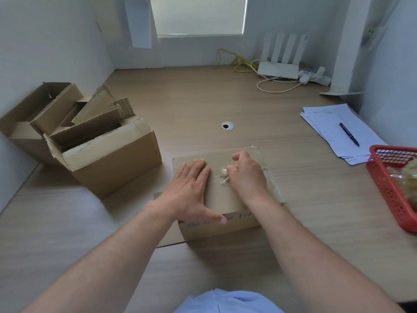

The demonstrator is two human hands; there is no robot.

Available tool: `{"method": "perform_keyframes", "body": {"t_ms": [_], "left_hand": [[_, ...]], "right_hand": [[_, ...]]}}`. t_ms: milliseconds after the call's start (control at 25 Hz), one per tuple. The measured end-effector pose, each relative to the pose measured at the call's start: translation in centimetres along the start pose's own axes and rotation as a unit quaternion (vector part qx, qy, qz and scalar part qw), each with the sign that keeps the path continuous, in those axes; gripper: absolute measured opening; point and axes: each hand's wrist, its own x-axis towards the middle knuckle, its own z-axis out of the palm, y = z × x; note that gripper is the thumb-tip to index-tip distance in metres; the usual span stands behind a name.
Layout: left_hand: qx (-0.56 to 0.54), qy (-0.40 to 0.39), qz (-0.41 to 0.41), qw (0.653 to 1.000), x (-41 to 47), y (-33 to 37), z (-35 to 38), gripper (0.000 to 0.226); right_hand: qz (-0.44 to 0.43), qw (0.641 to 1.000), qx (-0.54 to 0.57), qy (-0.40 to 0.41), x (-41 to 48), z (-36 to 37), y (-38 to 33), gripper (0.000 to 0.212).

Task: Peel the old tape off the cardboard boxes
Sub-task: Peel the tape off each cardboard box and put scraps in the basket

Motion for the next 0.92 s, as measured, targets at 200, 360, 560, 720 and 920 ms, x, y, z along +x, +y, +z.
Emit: {"method": "perform_keyframes", "body": {"t_ms": [200, 360, 560, 720, 920], "left_hand": [[-0.027, 0.026, 0.009, 0.999, 0.3, -0.4, 0.5, 0.138], [-0.031, 0.041, 0.012, 0.999, 0.3, -0.3, 0.6, 0.136], [-0.018, 0.042, 0.006, 0.999, 0.2, -0.4, 0.7, 0.143], [-0.023, 0.043, 0.004, 0.999, 0.0, -0.3, 0.8, 0.144], [-0.025, 0.044, -0.001, 0.999, 0.0, -0.3, 0.8, 0.142]], "right_hand": [[0.162, 0.939, 0.303, -0.01, 1.1, -1.5, 1.5, 0.026], [0.052, 0.995, 0.076, 0.028, 0.2, -1.1, 1.6, 0.027], [-0.088, 0.982, -0.159, 0.049, -1.8, 0.2, 1.6, 0.052], [-0.091, 0.971, -0.212, 0.058, -1.5, 0.1, 2.2, 0.039], [-0.054, 0.991, -0.083, 0.089, -0.7, -0.9, 2.4, 0.04]]}}
